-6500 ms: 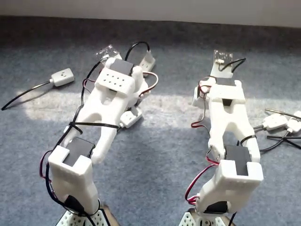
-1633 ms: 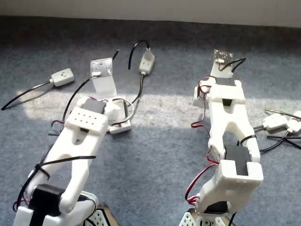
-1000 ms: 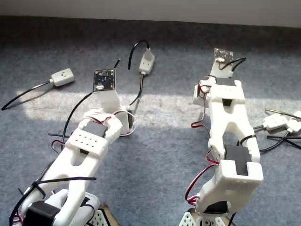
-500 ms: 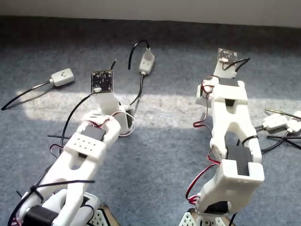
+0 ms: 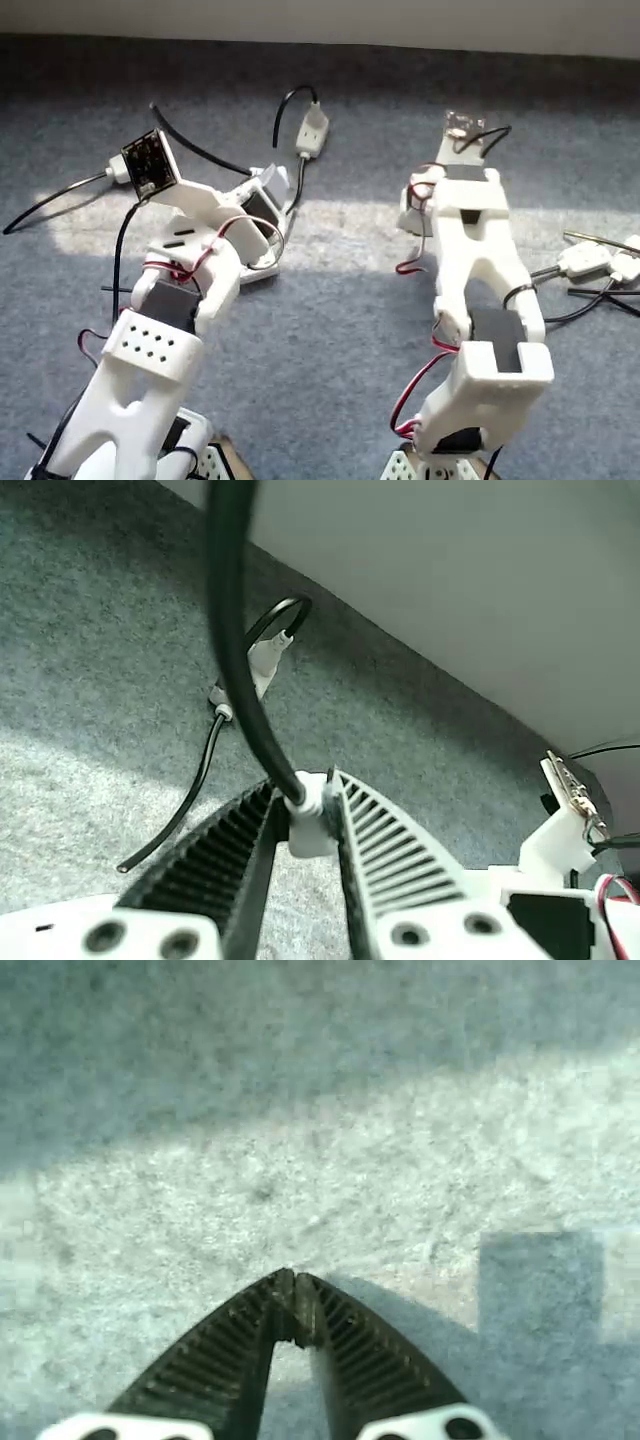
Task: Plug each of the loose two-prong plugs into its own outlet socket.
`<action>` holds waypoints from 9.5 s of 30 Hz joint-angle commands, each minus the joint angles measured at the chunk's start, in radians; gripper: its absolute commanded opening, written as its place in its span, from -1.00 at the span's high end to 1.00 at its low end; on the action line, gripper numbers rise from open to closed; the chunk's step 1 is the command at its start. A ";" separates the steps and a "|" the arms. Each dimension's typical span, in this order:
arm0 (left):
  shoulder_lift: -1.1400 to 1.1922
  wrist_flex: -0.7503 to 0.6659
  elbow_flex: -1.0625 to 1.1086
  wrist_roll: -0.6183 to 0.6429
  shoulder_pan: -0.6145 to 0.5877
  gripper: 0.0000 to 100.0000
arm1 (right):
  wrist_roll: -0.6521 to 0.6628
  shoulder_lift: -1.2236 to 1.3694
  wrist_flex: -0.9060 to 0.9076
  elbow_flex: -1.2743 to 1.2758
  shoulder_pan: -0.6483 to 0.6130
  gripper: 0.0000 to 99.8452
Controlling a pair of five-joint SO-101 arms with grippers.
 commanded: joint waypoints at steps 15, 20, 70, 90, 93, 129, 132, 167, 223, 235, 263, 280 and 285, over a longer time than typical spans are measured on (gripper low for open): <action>-0.027 -0.002 0.007 0.054 0.249 0.99 | -0.103 -0.033 0.008 -0.015 -0.243 0.99; -0.027 -0.023 0.008 0.052 0.216 0.99 | -0.095 -0.035 0.048 -0.015 -0.255 0.99; -0.028 -0.160 0.061 0.052 0.094 0.99 | -0.095 -0.035 0.286 -0.197 -0.236 0.99; -0.027 -0.176 0.079 0.052 0.134 0.99 | -0.061 -0.033 0.348 -0.303 -0.374 0.99; -0.035 -0.175 0.096 0.052 0.160 0.99 | -0.060 -0.028 0.325 -0.306 -0.357 0.99; -0.024 -0.101 -0.008 0.052 -0.079 0.99 | -0.060 -0.024 0.335 -0.280 -0.165 0.99; -0.024 0.006 -0.050 -0.012 -0.074 0.99 | -0.060 -0.022 0.240 -0.213 -0.122 0.99; 0.498 0.689 -0.484 -0.249 -0.070 0.99 | -0.064 -0.022 -0.229 0.120 -0.101 0.99; 0.490 0.278 -0.134 -0.293 0.005 0.99 | -0.063 -0.022 -0.229 0.119 -0.096 0.99; 0.489 0.275 -0.077 -0.328 -0.030 0.99 | -0.061 -0.022 -0.229 0.119 -0.096 0.99; 0.489 0.098 0.028 -0.674 -0.216 0.90 | -0.061 -0.022 -0.229 0.117 -0.096 0.99; 0.490 0.265 -0.050 -0.618 -0.337 0.16 | -0.061 -0.022 -0.229 0.117 -0.096 0.99; 0.479 0.267 -0.048 -0.612 -0.340 0.13 | -0.061 -0.022 -0.229 0.117 -0.096 0.99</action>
